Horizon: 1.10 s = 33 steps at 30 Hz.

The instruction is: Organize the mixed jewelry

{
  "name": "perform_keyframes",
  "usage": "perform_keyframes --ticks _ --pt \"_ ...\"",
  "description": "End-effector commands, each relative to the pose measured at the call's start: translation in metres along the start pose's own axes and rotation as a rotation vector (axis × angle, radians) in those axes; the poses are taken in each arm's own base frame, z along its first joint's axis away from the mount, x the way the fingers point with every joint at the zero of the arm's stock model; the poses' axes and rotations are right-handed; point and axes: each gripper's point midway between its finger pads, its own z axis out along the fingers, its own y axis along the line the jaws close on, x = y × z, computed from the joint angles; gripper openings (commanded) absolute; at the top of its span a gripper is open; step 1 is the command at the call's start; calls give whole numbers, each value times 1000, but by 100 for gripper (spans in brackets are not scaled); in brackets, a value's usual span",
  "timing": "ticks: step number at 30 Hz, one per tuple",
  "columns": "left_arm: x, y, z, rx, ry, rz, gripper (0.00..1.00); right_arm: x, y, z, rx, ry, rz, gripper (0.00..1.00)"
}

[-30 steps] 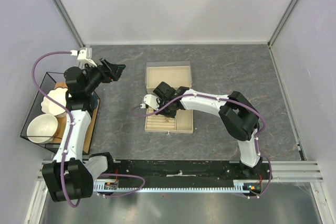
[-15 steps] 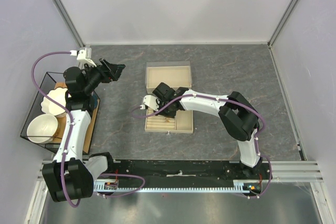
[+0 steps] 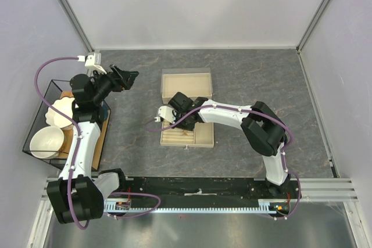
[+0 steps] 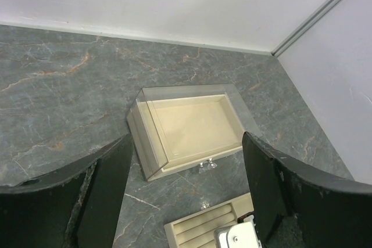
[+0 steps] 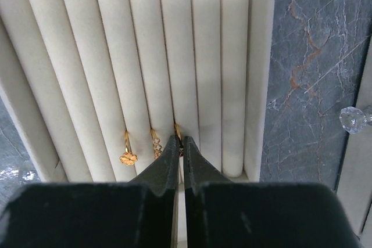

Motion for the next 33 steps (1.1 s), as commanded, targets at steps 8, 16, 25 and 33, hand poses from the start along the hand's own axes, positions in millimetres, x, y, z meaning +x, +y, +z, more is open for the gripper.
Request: perform_keyframes --ticks 8,16,25,33 --pt "-14 -12 -5 44 -40 10 83 26 8 23 -19 85 -10 8" --pt "-14 -13 -5 48 -40 7 83 18 3 11 6 64 -13 18" --pt "-14 -15 -5 59 -42 6 82 8 -3 -2 33 34 -15 25" --pt "-13 -15 -5 63 -39 6 82 0 -9 -14 51 10 -21 25"
